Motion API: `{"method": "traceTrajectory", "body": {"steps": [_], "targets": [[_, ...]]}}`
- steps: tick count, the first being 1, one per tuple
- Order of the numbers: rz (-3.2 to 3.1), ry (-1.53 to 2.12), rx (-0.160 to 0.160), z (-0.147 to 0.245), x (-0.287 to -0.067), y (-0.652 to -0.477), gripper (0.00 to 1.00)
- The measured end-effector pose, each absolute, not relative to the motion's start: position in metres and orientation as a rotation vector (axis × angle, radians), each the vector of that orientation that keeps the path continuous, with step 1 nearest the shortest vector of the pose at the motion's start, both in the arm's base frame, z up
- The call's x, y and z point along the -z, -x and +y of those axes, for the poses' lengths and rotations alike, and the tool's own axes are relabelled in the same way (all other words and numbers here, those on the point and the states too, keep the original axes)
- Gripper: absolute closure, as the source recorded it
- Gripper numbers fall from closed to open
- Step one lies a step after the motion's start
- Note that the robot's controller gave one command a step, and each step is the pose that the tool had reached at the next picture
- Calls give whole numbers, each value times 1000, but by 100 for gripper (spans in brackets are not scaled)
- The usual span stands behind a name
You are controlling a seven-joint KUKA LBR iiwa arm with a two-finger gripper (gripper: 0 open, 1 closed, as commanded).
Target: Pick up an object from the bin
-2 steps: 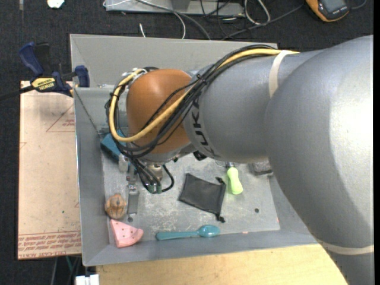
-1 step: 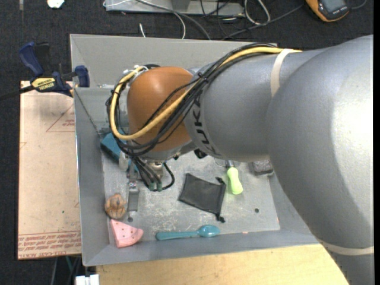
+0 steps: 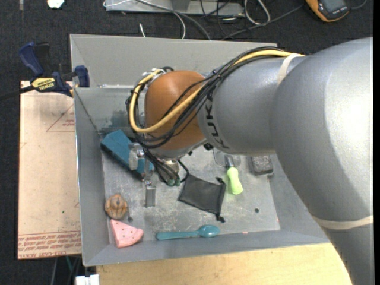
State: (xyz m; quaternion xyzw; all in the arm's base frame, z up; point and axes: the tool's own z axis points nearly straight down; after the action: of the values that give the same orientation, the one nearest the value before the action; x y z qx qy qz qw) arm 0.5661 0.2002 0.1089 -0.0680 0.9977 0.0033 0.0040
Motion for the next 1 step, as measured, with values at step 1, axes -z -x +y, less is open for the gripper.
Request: {"method": "traceTrajectory", "body": {"steps": [1], "targets": [[3123,308,-1,197,-99,-621,0]]}}
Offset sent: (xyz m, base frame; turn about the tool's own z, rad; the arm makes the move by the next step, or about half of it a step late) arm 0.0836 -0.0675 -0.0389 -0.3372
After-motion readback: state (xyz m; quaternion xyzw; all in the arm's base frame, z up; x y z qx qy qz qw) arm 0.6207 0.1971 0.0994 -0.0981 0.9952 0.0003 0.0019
